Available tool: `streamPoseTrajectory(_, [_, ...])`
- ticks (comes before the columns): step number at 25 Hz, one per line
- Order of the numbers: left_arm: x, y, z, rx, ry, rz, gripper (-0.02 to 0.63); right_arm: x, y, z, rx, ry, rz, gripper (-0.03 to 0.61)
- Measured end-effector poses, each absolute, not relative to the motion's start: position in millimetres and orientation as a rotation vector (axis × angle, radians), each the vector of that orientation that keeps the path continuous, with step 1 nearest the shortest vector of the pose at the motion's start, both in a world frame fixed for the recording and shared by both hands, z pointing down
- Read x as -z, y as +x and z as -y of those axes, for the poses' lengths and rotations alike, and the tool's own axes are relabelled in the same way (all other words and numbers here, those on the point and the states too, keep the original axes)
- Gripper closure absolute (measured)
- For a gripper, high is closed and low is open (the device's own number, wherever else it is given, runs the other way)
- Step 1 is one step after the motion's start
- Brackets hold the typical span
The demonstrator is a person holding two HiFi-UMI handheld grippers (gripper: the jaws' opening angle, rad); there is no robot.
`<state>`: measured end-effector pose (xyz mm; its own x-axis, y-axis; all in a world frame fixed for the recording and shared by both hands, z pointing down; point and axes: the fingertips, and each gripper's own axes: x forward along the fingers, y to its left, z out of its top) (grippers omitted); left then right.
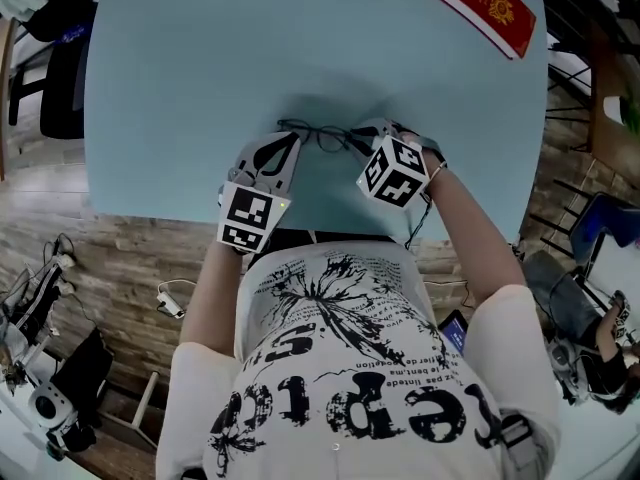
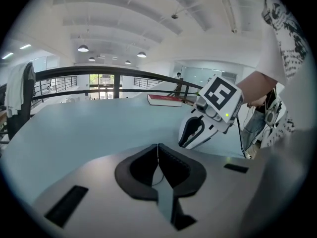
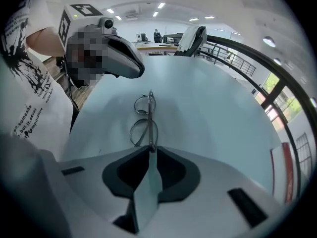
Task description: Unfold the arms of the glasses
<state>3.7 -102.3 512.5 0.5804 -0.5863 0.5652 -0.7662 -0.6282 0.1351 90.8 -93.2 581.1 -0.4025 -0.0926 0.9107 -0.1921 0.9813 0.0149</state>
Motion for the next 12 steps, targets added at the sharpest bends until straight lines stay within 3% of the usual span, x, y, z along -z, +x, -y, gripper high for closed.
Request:
streamPoseTrajectory(7, [-535,9,101,-1.046,2.533,0.879,0.592,-586,88,90,-0.063,0.12,1.958,0.541])
streamPoseTrajectory(10, [-534,19,105,-1.2,2.625,0.719,0.534,-584,87,92,-0.056,0.12,1.959,0.541])
streamPoseTrajectory(12, [-532,30,105,-1.287,2.687,0.587,0.534,-583,87,92,-0.056,0.12,1.958,0.541])
